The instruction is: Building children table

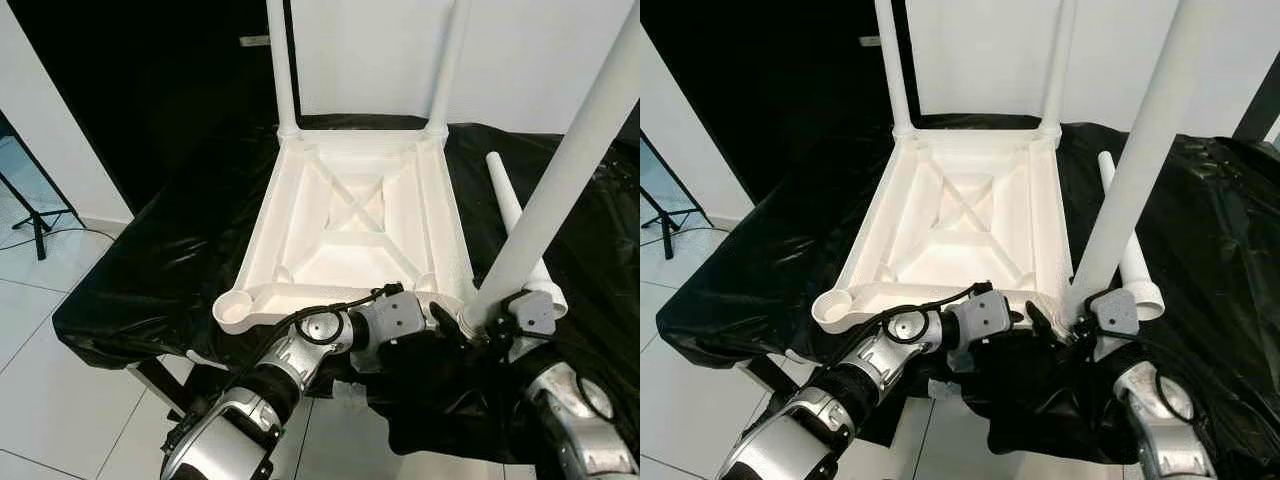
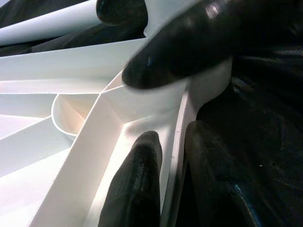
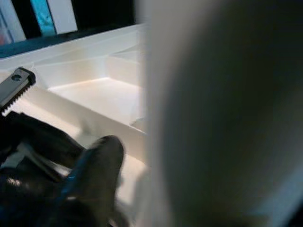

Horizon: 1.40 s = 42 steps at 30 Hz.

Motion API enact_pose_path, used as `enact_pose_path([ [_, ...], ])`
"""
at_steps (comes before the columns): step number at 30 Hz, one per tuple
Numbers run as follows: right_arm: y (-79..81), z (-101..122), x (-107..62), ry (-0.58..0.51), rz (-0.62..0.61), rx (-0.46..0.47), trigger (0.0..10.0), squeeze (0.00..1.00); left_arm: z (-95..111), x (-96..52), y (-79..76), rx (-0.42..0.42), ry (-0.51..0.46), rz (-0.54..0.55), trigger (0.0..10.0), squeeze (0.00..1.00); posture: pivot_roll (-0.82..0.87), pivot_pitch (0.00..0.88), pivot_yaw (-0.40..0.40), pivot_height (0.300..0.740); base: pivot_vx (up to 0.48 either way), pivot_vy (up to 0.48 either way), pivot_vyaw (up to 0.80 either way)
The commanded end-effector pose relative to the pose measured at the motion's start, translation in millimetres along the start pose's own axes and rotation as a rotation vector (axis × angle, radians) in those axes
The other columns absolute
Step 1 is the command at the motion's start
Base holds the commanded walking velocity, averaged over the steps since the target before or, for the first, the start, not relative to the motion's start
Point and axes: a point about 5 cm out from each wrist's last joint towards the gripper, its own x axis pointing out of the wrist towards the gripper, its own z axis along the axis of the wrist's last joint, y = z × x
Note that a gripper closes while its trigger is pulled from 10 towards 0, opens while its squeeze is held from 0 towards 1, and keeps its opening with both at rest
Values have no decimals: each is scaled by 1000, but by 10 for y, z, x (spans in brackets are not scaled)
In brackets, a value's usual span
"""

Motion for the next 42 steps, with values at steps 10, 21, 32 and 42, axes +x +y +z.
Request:
enact_pose_path([
  [10,178,-112,49,17,53,93,0,0,-459,-130,-226,-109,187,-42,10000,0,218,0,-4,740,0,0,0],
  [21,168,-223,-3,17,-560,205,0,0,-462,-137,-226,-110,189,-39,10000,0,210,0,-1,740,0,0,0],
  [32,143,-157,54,7,-683,163,0,0,-408,-95,-198,-104,178,-41,10000,0,178,0,8,740,0,0,0],
  [42,245,-59,205,-13,-368,117,10000,165,-397,-54,-257,-115,167,-48,10000,0,149,0,11,740,0,0,0],
])
